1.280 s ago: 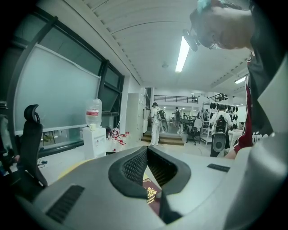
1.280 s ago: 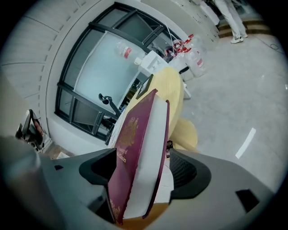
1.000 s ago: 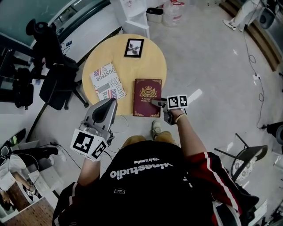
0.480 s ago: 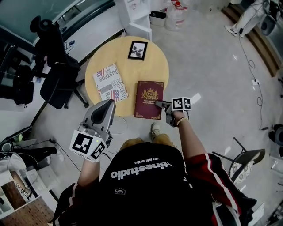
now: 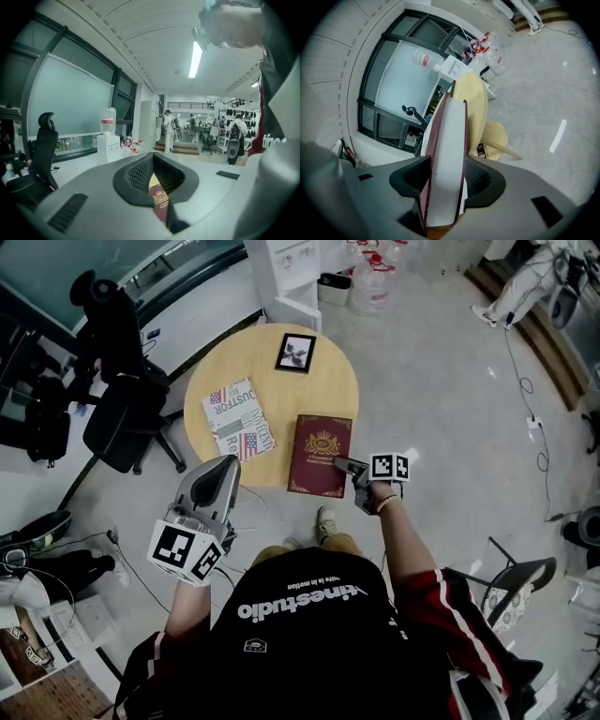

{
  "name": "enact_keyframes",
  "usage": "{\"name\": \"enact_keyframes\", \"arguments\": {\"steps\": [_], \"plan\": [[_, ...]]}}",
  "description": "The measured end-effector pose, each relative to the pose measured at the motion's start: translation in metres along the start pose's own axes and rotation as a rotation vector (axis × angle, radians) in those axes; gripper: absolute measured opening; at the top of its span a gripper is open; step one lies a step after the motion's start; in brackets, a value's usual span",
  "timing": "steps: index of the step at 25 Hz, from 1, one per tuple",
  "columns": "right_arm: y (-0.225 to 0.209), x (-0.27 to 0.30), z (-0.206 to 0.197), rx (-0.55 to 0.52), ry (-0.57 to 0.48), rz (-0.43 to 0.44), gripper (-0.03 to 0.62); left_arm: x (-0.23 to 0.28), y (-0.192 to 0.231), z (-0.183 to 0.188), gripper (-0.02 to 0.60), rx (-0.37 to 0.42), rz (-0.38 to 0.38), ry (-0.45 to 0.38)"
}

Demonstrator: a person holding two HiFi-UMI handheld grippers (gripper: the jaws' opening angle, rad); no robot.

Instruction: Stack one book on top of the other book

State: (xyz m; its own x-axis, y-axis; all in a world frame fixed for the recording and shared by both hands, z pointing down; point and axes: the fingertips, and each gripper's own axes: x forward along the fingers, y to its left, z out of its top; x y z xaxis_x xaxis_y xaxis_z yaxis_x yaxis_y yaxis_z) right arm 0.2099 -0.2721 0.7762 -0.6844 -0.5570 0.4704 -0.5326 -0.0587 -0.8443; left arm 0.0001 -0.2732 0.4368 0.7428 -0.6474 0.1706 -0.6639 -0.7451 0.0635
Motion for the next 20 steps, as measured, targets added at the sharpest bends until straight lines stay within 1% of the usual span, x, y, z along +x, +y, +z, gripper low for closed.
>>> {"name": "enact_keyframes", "arguments": {"steps": [7,13,16,20], "plan": [[0.023,-0.01,0.0,-0.025,-0.028,0.009,0.241,-0.025,0.015,-0.003,0.017,-0.025,0.034,-0.021],[0.048,-0.019,-0.008,-0.026,-0.05,0.033,0.239,-0.054,0.029,0.003,0.015,-0.02,0.072,-0.068],[0.064,-0.021,-0.01,-0.045,-0.052,0.033,0.239,-0.07,0.037,0.009,0.015,-0.009,0.088,-0.094],[0.084,-0.022,-0.01,-0.082,-0.055,0.032,0.239,-0.094,0.05,0.013,0.017,-0.014,0.117,-0.132]]}}
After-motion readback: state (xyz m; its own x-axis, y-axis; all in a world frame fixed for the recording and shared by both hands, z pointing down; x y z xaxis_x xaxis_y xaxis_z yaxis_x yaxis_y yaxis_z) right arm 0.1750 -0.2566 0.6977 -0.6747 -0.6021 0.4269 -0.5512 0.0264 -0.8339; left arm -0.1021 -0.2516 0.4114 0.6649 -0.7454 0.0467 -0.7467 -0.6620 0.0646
